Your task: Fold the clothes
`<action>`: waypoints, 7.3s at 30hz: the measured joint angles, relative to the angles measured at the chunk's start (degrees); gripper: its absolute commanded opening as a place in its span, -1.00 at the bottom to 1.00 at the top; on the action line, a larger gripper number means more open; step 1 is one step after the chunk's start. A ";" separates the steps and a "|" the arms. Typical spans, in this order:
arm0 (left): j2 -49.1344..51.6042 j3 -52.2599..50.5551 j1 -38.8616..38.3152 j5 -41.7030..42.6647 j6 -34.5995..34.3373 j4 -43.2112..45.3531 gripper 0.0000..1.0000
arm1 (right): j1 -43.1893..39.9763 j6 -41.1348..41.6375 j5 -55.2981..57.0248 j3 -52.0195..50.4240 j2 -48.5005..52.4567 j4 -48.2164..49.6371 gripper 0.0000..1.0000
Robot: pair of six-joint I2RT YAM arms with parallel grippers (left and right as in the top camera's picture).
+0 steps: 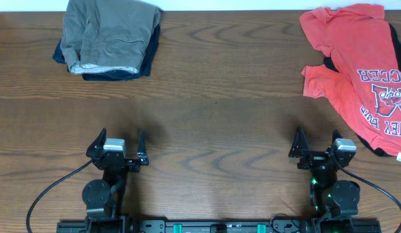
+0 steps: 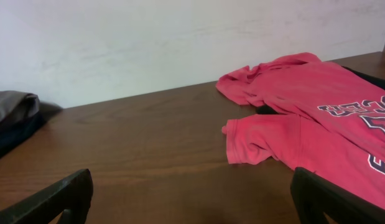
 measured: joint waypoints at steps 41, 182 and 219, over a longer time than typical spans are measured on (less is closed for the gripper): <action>0.00 0.00 0.00 0.00 0.00 0.02 0.96 | 0.00 0.00 0.00 0.00 0.00 0.00 0.98; 77.64 43.39 -0.22 9.70 0.00 -19.71 0.97 | -3.41 2.19 0.66 50.47 96.43 -3.10 -0.97; 77.64 43.39 -0.22 9.70 0.00 -18.53 0.97 | 55.43 1.86 -8.70 63.60 83.25 -18.78 -0.97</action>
